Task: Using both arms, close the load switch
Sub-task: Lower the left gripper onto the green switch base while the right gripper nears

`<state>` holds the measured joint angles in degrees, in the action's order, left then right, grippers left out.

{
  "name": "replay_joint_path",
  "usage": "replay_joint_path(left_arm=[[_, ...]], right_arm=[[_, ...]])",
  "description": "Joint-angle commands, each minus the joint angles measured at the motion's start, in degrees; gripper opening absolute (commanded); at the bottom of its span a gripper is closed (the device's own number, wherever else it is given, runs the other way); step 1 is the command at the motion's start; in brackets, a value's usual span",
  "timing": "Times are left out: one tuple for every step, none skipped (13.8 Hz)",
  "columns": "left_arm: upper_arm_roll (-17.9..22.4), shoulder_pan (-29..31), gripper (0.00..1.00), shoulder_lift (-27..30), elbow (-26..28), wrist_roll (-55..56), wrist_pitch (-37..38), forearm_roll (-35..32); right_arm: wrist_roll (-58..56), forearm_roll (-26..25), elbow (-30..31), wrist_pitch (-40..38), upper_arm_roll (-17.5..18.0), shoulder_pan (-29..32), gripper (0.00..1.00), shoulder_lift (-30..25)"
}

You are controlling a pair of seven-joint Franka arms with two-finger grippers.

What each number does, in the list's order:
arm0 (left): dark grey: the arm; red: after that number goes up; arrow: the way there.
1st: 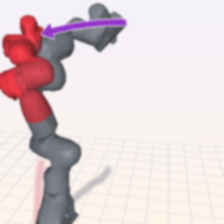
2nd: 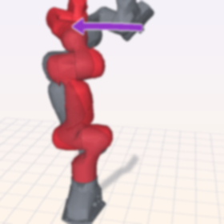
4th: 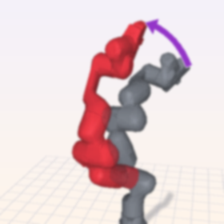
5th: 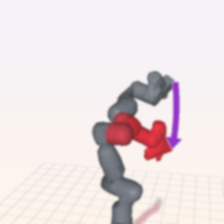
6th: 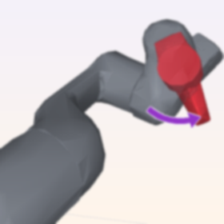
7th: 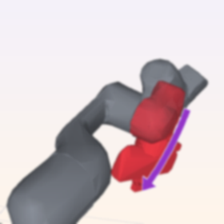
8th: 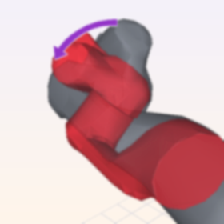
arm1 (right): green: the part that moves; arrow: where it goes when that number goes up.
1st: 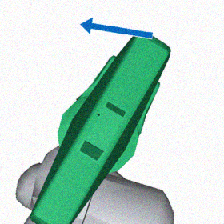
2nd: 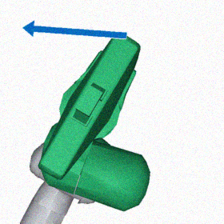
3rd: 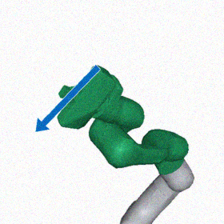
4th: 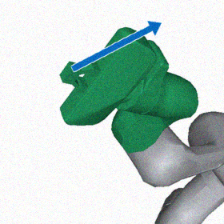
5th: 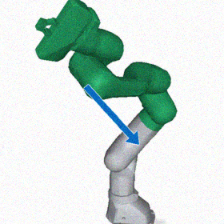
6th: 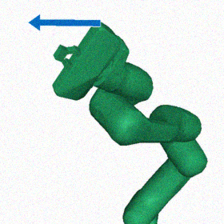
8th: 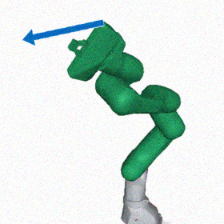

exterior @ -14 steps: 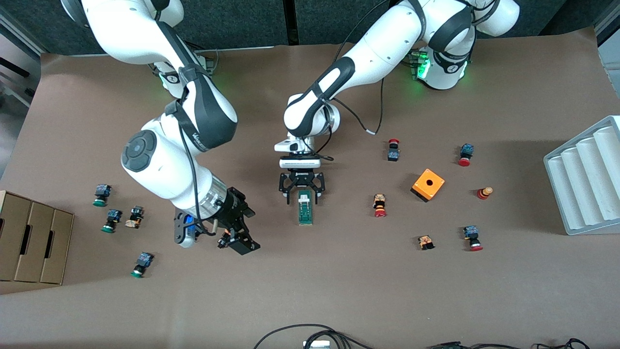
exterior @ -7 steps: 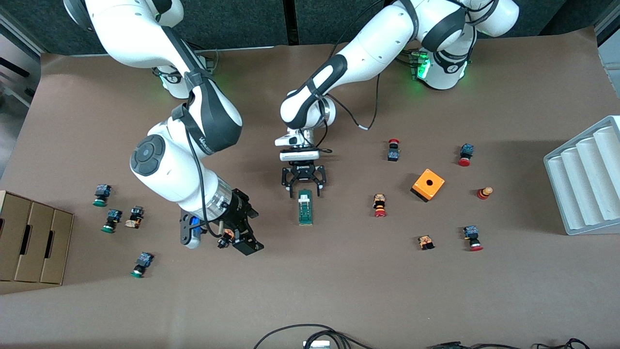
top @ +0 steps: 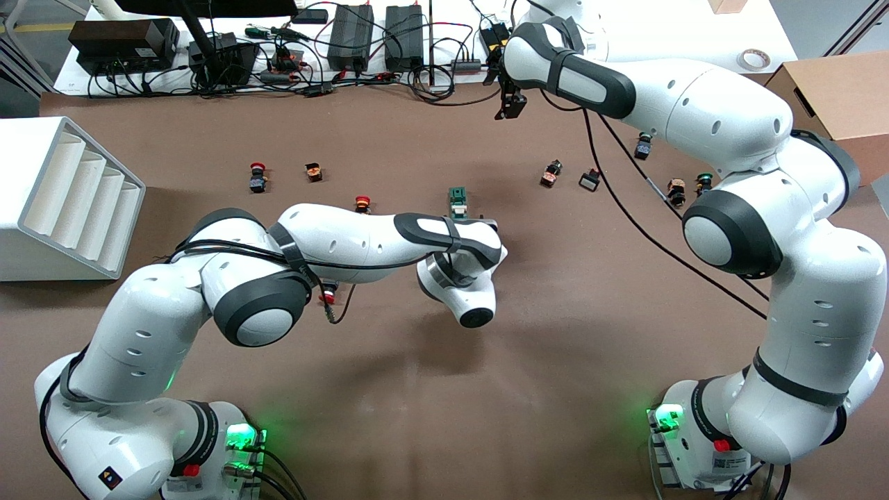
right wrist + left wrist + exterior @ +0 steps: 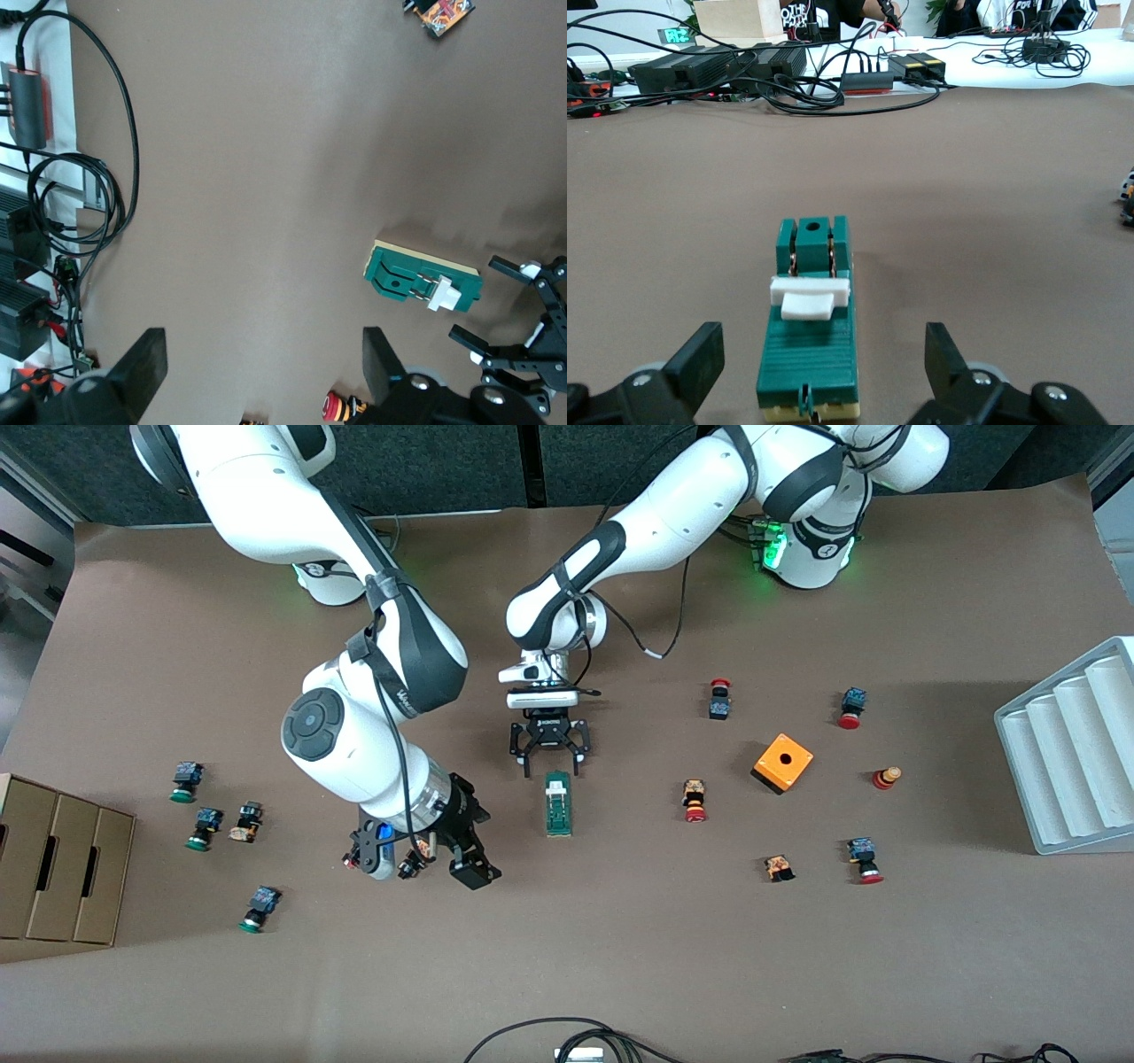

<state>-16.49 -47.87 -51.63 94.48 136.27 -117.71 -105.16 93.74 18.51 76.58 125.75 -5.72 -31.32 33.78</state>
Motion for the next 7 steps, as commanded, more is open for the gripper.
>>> replay_joint_path(left_arm=[[-0.04,-0.21,1.00,-0.84,-0.27,2.07,1.07,-1.89],[-0.04,-0.12,1.00,-0.84,-0.35,2.07,1.07,-1.89],[-0.04,-0.03,1.00,-1.01,-0.35,2.07,1.07,-2.24],[-0.04,0.06,1.00,-1.36,-0.44,2.07,1.07,-2.85],[-0.04,0.06,1.00,-1.71,-1.14,1.98,1.07,-3.12],[-0.04,0.06,0.99,-2.32,-1.75,1.89,0.99,-3.12],[-0.04,0.06,0.99,-2.77,-2.02,1.89,0.99,-3.12]], right_arm=[[0.92,0.82,-2.04,0.38,-0.87,-0.67,0.98,1.29],[1.01,0.82,-2.04,0.38,-0.87,-0.76,0.98,1.46],[1.27,0.82,-2.04,0.46,-0.87,-1.11,0.98,1.64],[1.27,0.82,-2.04,0.73,-0.87,-1.11,0.98,1.81],[1.36,0.82,-1.96,1.08,-0.87,-1.20,0.98,2.08],[1.36,0.82,-2.04,1.25,-0.87,-1.46,0.98,2.34],[1.36,0.82,-2.04,1.26,-0.87,-1.55,0.98,2.60]])
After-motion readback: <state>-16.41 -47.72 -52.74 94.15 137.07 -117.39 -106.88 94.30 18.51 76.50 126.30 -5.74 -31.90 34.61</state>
